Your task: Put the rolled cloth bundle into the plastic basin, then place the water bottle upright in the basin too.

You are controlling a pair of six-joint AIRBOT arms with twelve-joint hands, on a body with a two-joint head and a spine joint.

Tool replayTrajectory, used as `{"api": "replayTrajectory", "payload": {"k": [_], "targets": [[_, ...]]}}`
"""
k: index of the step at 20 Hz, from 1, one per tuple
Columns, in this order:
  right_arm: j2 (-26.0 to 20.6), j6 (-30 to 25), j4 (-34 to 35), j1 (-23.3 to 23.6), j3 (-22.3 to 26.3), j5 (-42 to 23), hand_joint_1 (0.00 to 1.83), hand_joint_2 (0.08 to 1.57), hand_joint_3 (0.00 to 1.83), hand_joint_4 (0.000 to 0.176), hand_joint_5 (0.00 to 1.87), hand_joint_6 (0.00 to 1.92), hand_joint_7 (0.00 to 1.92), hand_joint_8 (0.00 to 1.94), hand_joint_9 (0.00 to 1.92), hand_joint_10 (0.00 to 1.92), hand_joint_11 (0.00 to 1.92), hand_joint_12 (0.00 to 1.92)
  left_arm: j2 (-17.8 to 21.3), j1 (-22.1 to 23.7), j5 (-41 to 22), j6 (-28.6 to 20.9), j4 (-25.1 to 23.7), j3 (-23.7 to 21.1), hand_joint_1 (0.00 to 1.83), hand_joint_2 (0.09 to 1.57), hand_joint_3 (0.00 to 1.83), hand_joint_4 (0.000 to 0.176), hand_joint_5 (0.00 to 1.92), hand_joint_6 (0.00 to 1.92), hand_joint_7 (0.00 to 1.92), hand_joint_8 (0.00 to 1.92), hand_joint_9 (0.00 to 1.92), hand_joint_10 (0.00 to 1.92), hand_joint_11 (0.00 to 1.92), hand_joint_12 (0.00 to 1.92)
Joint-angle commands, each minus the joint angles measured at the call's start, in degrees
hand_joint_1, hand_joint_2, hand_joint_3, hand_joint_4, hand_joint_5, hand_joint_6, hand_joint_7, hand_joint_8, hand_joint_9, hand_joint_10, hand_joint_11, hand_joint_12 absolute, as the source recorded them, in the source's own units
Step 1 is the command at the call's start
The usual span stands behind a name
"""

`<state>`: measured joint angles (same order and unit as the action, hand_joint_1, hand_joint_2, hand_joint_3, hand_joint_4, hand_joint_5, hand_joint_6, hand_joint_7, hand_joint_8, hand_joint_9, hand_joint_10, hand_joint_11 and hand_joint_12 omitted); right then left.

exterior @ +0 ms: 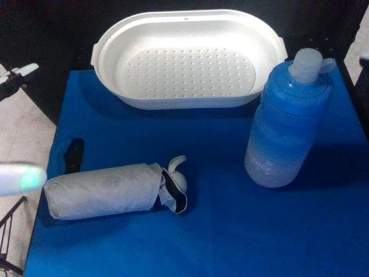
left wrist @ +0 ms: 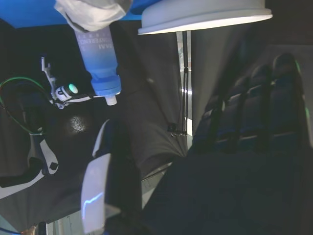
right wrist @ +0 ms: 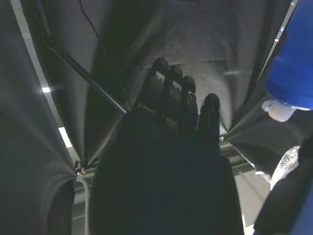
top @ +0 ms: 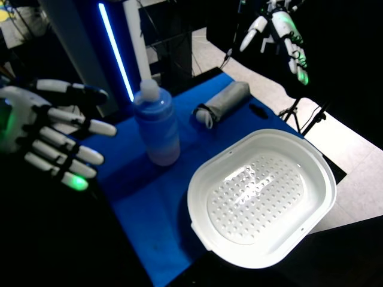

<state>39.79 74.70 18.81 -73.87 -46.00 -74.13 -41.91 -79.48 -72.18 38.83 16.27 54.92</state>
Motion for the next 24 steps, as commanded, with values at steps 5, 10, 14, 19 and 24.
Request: {"api": "replayTrajectory", "payload": {"k": [5,10,14,19,24], "targets": [[-0.06,-0.33,0.2,0.33,-0.35,-6.58,0.36,1.47,0.0,0.034,0.37,0.0,0.31,0.0,0.25,0.0,0.0,0.64,0.81,2.4,-5.75,-0.61,-3.16,-0.44,0.54,0.72,0.0,0.176,0.02,0.01,0.0,0.0,0.0,0.0,0.0,0.0],[-0.15,-0.33,0.24,0.33,-0.35,-6.26,0.39,1.46,0.0,0.052,0.37,0.0,0.31,0.0,0.25,0.0,0.0,0.62,1.79,14.26,6.24,-0.8,-16.43,0.72,0.5,0.74,0.0,0.176,0.1,0.01,0.0,0.0,0.0,0.0,0.0,0.0],[-0.39,-0.34,0.29,0.34,-0.34,-6.24,0.4,1.46,0.0,0.048,0.37,0.0,0.31,0.0,0.25,0.0,0.0,0.68,-0.78,23.17,20.07,-5.32,-29.76,3.04,0.65,0.76,0.01,0.176,0.23,0.02,0.06,0.01,0.01,0.0,0.02,0.01],[-0.52,-0.34,0.28,0.33,-0.34,-6.21,0.43,1.47,0.0,0.046,0.36,0.0,0.3,0.0,0.25,0.0,0.0,0.69,-4.69,33.22,32.57,-12.61,-48.48,5.18,0.69,0.84,0.0,0.176,0.16,0.0,0.18,0.0,0.21,0.01,0.12,0.23],[-0.51,-0.34,0.27,0.32,-0.33,-6.21,0.39,1.47,0.0,0.047,0.36,0.0,0.31,0.0,0.25,0.0,0.0,0.65,-7.44,34.43,39.06,-14.59,-54.67,6.39,0.74,0.92,0.0,0.176,0.3,0.0,0.55,0.02,0.5,0.04,0.0,0.91]]}}
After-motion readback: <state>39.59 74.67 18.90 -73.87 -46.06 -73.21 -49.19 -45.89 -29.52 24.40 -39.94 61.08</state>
